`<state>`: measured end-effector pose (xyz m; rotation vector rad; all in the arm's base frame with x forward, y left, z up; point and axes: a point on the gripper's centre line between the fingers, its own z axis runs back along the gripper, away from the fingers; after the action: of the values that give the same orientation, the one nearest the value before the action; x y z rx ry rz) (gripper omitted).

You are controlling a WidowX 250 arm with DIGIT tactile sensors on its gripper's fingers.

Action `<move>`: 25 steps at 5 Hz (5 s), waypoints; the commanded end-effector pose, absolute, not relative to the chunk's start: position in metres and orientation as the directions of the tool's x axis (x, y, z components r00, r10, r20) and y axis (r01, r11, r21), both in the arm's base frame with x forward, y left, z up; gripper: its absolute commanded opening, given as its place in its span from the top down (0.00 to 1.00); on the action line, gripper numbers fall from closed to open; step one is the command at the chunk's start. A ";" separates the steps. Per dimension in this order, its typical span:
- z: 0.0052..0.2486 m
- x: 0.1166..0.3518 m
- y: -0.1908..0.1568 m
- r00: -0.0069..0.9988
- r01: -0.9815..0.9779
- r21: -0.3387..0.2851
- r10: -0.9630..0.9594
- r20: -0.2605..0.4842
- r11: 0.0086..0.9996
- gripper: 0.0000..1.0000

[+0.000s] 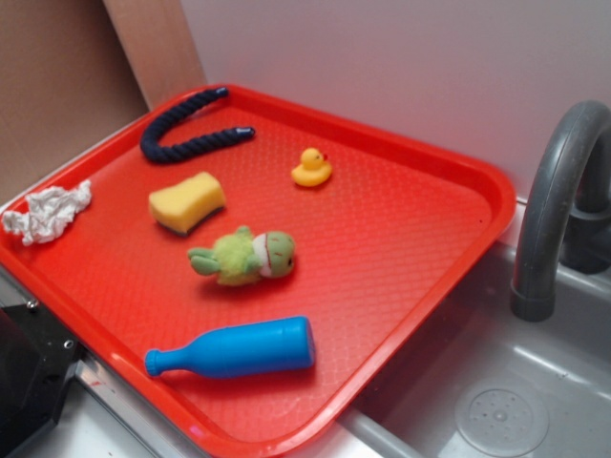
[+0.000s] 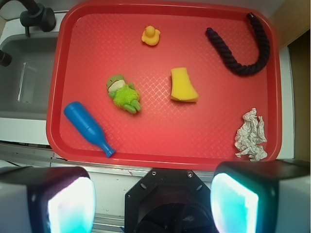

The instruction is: Grab the blue rope.

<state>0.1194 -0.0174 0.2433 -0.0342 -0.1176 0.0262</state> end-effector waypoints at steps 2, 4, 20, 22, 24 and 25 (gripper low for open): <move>0.226 0.145 -0.006 0.985 0.039 0.032 -0.043 0.167 0.999 0.00; 0.205 0.193 0.026 0.968 0.133 0.161 -0.163 0.191 0.978 0.00; 0.095 0.248 0.043 0.970 0.196 0.190 -0.219 0.104 0.962 1.00; 0.164 0.252 0.037 0.969 0.040 0.209 -0.088 0.229 0.977 1.00; 0.229 0.256 0.014 0.975 -0.081 0.120 0.054 0.214 0.989 1.00; 0.247 0.243 0.001 0.975 -0.089 0.107 0.065 0.214 0.990 1.00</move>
<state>0.2414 0.0034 0.2299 0.1223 -0.1382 0.0708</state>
